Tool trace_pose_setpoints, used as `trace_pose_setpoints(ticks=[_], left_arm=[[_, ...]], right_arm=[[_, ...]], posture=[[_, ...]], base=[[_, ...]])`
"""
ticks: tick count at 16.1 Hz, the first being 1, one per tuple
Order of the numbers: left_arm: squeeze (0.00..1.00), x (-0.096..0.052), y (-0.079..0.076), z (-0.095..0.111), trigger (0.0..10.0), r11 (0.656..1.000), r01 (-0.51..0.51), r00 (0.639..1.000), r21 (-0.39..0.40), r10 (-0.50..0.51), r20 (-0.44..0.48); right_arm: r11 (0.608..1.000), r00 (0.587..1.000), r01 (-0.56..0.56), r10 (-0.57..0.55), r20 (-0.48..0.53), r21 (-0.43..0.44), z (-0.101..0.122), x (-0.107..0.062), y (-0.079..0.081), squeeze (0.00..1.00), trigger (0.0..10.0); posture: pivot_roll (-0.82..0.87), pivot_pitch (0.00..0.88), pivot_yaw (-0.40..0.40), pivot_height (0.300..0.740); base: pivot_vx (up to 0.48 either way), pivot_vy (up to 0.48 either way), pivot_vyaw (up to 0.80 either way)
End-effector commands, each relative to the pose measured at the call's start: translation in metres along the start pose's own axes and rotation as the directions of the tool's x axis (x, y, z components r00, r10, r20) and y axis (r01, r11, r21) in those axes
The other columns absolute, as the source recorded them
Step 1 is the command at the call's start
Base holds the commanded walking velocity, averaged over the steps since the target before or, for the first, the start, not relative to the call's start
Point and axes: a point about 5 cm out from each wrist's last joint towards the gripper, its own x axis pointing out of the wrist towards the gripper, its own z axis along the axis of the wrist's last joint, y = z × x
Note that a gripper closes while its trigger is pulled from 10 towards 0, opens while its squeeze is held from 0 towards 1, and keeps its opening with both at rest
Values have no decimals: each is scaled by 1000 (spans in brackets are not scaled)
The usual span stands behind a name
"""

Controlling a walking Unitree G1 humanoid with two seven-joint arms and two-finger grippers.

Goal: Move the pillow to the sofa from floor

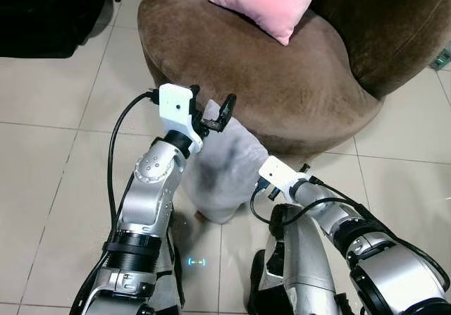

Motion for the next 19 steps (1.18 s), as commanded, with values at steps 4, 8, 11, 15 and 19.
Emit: trace_pose_setpoints(ticks=[4,8,11,15,19], left_arm=[[0,3,-4,-4,10000,1000,15,1000,-9,-15,-7],[0,6,-5,-6,10000,1000,23,1000,-12,-23,-10],[0,6,-4,-8,10000,1000,23,1000,-5,-24,-20],[0,7,-1,-13,10000,1000,20,999,0,-20,-33],[0,9,2,-19,10000,1000,9,998,-3,-9,-57]], right_arm=[[993,990,76,-86,115,90,23,1,-28,0,0],[981,973,117,-145,182,158,35,-1,-45,0,0],[963,959,143,-192,209,228,41,-3,-57,0,0],[932,934,176,-260,243,317,50,-5,-70,0,0],[885,900,223,-348,264,408,61,-11,-94,0,0]], posture=[[111,216,-119,525],[100,207,-117,525],[103,205,-119,525],[106,193,-117,525],[92,188,-112,525]], base=[[0,0,0],[0,0,0],[0,0,0],[0,0,0],[0,0,0]])
